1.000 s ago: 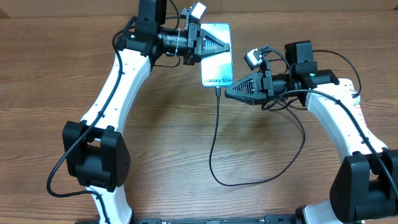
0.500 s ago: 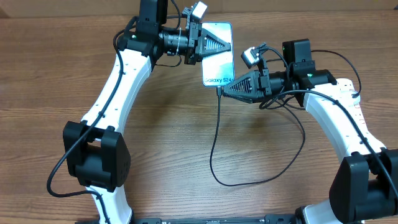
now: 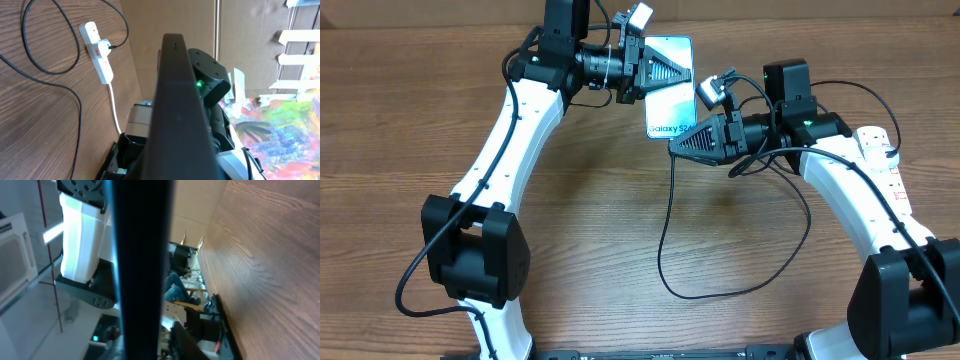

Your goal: Plug charger to phone and switch on socket

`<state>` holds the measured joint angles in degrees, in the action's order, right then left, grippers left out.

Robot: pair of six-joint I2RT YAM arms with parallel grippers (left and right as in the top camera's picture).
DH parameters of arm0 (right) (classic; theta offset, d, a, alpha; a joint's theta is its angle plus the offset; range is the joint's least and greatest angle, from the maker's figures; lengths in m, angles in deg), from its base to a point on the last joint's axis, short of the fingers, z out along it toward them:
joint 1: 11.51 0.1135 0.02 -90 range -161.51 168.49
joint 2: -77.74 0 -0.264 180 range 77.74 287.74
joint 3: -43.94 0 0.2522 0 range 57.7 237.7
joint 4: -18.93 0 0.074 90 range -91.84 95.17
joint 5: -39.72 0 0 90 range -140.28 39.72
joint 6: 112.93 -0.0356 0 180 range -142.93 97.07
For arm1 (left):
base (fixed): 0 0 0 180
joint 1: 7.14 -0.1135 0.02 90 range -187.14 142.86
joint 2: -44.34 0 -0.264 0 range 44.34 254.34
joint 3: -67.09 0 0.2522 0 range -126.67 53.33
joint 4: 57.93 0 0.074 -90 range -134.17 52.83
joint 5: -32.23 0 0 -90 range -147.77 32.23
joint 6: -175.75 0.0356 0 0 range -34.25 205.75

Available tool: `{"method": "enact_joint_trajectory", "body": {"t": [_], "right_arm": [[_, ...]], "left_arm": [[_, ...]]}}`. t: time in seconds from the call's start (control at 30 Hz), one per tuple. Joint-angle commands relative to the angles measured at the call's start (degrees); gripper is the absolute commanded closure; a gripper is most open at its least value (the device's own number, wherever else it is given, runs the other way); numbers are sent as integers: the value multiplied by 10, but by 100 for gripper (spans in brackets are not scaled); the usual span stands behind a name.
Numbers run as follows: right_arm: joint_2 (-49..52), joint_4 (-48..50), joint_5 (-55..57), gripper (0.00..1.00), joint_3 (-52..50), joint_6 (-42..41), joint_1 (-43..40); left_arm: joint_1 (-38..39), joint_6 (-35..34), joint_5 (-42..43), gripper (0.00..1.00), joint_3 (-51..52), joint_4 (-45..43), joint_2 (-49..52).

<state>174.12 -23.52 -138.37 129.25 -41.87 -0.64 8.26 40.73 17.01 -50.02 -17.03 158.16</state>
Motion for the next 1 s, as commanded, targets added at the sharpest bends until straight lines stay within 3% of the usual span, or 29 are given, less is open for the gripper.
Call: {"method": "enact_joint_trajectory", "body": {"t": [0.0, 0.13, 0.4, 0.8, 0.97], "right_arm": [[-8, 7, -18, 86, 5, -21, 0], [-8, 6, -18, 96, 5, -21, 0], [-8, 17, -18, 96, 5, -27, 0], [-8, 159, -4, 96, 5, -160, 0], [-8, 164, 17, 96, 5, -169, 0]], "left_arm": [[6, -9, 13, 96, -3, -4, -7], [6, -9, 13, 96, -3, -4, -7], [6, -8, 35, 96, -3, -4, -7], [7, -9, 105, 96, -3, 10, -7], [8, -3, 110, 96, -3, 33, -7]]}}
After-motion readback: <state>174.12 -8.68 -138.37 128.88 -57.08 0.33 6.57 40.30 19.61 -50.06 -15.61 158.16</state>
